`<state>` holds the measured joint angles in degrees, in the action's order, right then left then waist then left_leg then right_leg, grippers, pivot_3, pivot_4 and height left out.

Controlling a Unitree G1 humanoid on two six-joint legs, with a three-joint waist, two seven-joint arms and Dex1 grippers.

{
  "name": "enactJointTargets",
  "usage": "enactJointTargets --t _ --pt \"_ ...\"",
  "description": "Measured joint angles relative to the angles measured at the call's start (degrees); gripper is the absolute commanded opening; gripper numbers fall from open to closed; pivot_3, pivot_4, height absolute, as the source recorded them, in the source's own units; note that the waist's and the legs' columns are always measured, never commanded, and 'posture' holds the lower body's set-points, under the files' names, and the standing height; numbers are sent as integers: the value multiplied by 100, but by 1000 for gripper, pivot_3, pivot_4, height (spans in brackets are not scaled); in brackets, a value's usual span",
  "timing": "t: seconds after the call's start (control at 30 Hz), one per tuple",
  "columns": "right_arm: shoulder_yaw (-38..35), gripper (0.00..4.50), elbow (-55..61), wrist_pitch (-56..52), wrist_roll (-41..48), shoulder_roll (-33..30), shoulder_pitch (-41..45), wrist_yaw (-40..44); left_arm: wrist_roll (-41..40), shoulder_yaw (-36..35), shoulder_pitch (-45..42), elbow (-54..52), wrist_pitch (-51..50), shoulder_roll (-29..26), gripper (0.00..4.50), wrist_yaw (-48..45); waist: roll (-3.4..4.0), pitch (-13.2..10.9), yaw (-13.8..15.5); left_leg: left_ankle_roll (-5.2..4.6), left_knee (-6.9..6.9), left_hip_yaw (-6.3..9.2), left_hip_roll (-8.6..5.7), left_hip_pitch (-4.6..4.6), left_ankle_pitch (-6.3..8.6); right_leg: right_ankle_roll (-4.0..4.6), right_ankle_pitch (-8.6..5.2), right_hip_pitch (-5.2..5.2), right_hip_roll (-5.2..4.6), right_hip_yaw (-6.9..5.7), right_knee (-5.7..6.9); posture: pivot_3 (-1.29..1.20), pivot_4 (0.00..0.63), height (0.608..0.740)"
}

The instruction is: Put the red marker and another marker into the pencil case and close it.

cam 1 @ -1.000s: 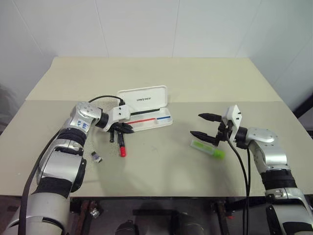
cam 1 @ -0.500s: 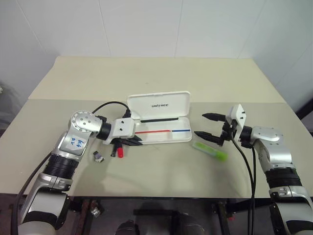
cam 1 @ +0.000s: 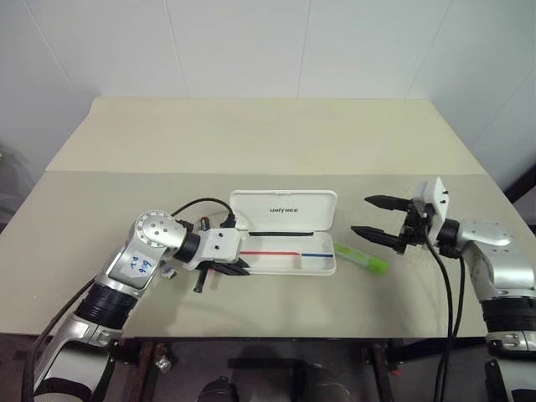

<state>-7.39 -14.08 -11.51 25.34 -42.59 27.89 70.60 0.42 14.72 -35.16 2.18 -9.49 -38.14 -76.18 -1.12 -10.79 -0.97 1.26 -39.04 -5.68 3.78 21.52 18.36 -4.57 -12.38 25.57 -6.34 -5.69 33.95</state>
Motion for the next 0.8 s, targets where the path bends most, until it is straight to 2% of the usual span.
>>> enactJointTargets --t 0.17,0.8 --pt "6 4500 357 -211 56 -213 -318 278 70 43 25 2 122 -82 14 119 0 0 37 -2 -2 -2 0 -2 1 0 0 0 0 2 -1 0 150 740" --pt "7 4500 383 -102 -8 -147 -215 -59 208 322 187 -169 409 -92 14 296 0 0 110 -1 -4 -5 -1 -8 1 3 -1 -2 0 6 -6 0 150 740"
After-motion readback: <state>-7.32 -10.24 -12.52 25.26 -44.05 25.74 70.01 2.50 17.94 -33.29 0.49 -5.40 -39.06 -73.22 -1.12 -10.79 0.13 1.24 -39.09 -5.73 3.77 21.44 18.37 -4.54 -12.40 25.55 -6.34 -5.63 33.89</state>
